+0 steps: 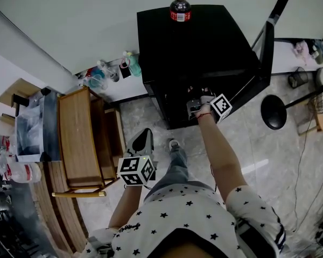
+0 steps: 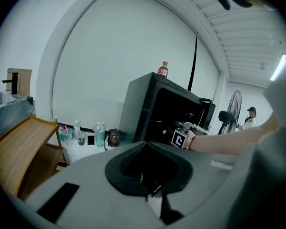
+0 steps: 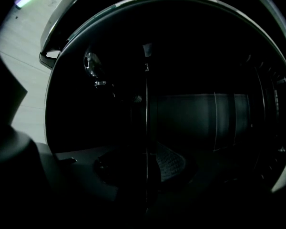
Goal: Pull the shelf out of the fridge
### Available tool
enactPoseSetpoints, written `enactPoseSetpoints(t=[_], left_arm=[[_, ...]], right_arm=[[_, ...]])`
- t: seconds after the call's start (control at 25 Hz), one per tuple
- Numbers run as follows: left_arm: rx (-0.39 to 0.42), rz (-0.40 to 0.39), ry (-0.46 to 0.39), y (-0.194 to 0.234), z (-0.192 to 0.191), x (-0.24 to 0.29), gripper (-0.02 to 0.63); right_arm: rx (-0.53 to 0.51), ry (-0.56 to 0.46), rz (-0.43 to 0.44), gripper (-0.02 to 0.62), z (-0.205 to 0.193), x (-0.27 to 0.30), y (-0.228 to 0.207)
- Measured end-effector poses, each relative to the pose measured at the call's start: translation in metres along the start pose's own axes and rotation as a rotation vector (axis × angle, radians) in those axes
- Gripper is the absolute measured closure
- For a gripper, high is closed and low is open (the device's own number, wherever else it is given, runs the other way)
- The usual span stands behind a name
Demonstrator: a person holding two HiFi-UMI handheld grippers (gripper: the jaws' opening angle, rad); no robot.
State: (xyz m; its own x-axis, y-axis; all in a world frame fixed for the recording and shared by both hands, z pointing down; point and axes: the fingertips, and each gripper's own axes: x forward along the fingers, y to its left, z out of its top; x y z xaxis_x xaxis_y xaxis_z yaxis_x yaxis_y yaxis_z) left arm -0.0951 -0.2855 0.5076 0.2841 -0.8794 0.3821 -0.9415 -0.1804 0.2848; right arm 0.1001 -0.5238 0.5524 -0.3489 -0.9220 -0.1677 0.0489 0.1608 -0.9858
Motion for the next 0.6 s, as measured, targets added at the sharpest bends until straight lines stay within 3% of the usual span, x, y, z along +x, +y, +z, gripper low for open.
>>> enactPoseSetpoints(t=[0.48,0.6], left_arm=[[0.000,0.025,0.002,0.016,0.006,0.003,0.594],[0.003,0.027,0.003,0.018,0.007,0.005,0.594]], right_arm=[[-0.012,-0.013,0.015,0.488,0.007,0.043,0.006],[-0.012,-0.026,-0.012,0.516,0.007,0.049,0.001]])
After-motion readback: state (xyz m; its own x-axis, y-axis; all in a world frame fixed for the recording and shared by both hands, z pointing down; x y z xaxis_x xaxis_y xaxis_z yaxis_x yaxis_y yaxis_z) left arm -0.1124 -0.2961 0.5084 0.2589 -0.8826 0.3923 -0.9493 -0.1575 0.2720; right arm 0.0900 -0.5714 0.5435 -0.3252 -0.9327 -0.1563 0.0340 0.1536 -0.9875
